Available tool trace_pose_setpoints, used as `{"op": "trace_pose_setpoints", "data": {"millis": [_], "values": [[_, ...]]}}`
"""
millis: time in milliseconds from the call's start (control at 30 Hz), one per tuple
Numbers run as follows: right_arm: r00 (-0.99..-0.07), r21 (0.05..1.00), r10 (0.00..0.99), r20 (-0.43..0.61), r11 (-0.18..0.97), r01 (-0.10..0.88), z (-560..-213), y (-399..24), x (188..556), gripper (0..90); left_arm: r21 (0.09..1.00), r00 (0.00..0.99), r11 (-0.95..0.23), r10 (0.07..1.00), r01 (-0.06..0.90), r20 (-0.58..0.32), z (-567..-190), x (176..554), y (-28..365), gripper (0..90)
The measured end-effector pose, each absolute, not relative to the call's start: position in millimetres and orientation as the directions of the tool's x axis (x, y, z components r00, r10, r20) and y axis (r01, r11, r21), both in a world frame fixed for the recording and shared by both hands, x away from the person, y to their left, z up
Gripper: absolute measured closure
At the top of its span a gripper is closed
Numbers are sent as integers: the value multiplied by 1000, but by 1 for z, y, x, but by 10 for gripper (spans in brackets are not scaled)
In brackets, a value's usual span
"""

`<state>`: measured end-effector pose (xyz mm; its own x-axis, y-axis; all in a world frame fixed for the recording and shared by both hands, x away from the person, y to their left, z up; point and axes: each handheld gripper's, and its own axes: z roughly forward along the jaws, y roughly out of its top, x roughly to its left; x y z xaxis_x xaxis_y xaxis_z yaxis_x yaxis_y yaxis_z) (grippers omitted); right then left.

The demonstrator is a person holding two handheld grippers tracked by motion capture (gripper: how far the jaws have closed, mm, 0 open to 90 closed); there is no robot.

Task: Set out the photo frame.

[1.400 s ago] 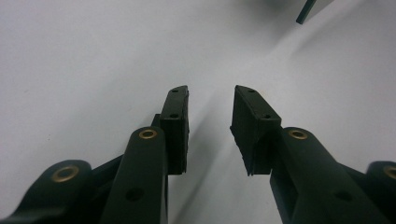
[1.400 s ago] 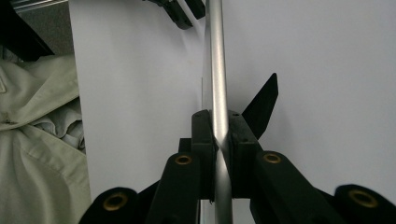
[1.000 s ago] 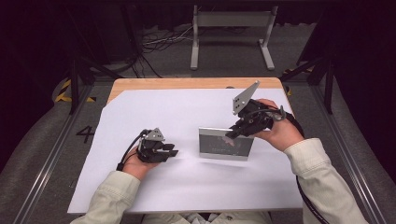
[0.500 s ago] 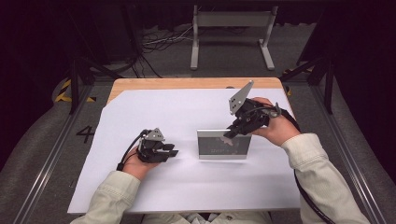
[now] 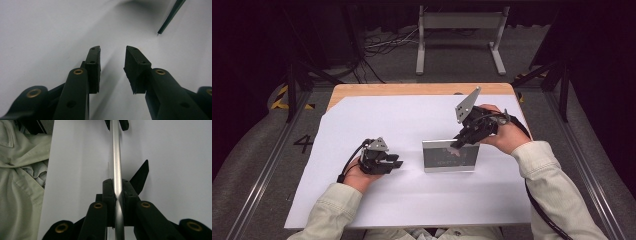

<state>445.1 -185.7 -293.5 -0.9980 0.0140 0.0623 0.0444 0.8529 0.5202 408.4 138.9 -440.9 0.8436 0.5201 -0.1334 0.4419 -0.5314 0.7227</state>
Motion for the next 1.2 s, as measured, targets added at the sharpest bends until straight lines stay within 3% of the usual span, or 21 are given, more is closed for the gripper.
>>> {"op": "trace_pose_setpoints", "data": {"millis": [800, 900, 1000, 1200], "values": [[-998, 518, 42, 49, 853, 61, -302, -196, 451, 812, 720, 846, -537, 517, 440, -131, -441, 409, 138, 658], [-998, 528, 52, 39, 847, 65, -302, -196, 452, 773, 719, 844, -536, 519, 443, -134, -442, 408, 138, 656], [-996, 552, 74, 41, 830, 84, -302, -199, 452, 633, 719, 845, -535, 518, 443, -134, -441, 408, 138, 656], [-996, 577, 89, 23, 813, 86, -298, -205, 447, 566, 718, 844, -537, 519, 443, -133, -442, 408, 138, 642]]}}
